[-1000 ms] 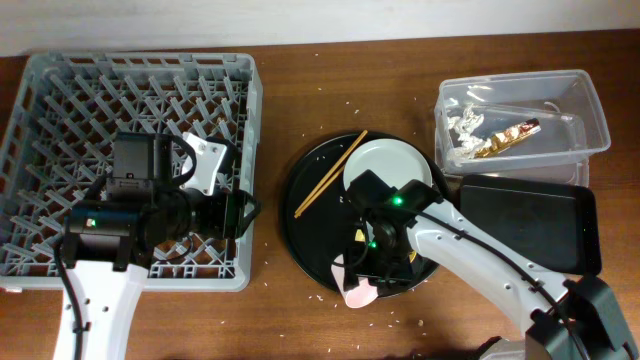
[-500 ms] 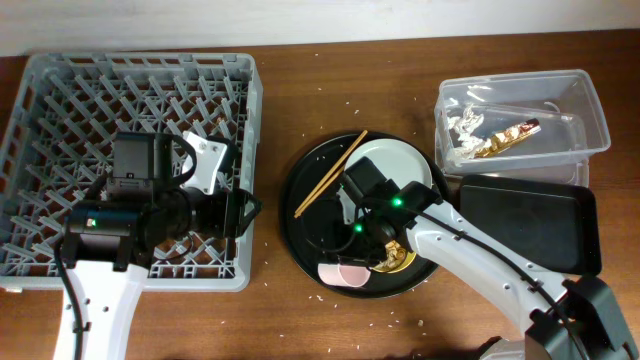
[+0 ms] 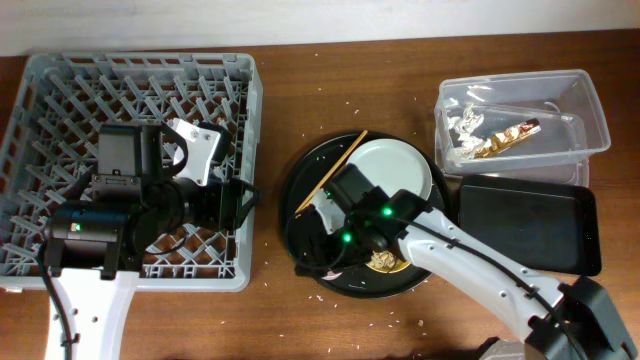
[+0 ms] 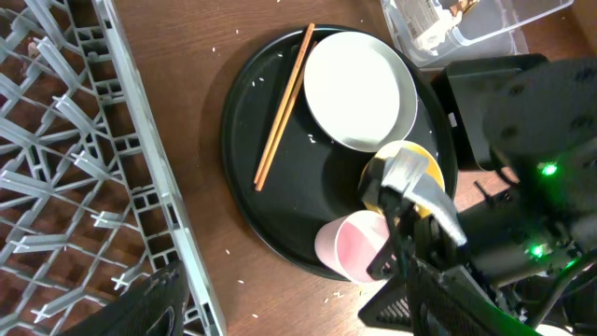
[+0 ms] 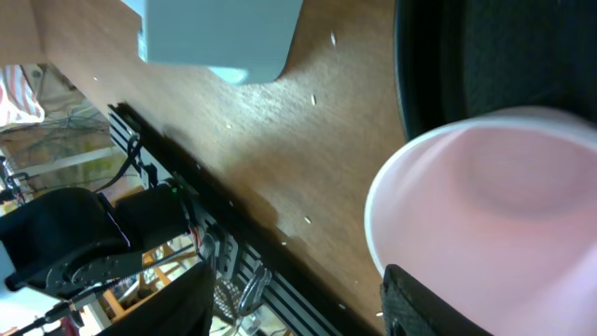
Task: Sort waste into correct bins and load items into the dishwasher rack
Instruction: 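Grasp the pink cup on the tray with the right gripper, then lift the pink cup and hand it to the left gripper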
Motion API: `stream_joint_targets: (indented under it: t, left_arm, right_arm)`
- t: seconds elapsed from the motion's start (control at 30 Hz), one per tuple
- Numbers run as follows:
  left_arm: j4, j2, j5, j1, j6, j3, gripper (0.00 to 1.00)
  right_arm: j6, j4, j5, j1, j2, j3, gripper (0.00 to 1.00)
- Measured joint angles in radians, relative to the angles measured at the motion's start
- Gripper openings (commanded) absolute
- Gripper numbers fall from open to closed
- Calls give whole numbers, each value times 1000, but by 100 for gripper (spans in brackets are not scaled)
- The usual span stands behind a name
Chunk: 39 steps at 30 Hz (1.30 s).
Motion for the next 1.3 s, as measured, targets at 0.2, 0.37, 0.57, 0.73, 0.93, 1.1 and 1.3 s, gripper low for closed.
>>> stream_joint_targets:
  t: [0.2, 0.37, 0.57, 0.73, 0.93, 1.1, 1.3]
  left_arm:
    - [1, 0, 0, 0, -1, 0, 80]
    - [7, 0, 0, 0, -1, 0, 80]
    - [10, 0, -3, 0, -1, 0, 81]
    - [10, 0, -4, 0, -1, 0, 81]
    - [3, 0, -4, 0, -1, 0, 81]
    - [75, 1, 47, 1, -113, 0, 80]
    - [282, 68, 568, 3, -177, 5, 81]
  right_arm:
    - [-78, -255, 205, -111, -111, 142, 58]
    - [-53, -270, 356, -120, -8, 91, 48]
    - [-33, -224, 326, -85, 104, 69, 37]
    - [0, -155, 326, -70, 104, 32, 15]
    - [20, -182, 326, -81, 101, 56, 4]
    - [-158, -251, 223, -252, -43, 381, 4]
    - [-445, -224, -219, -372, -83, 534, 4]
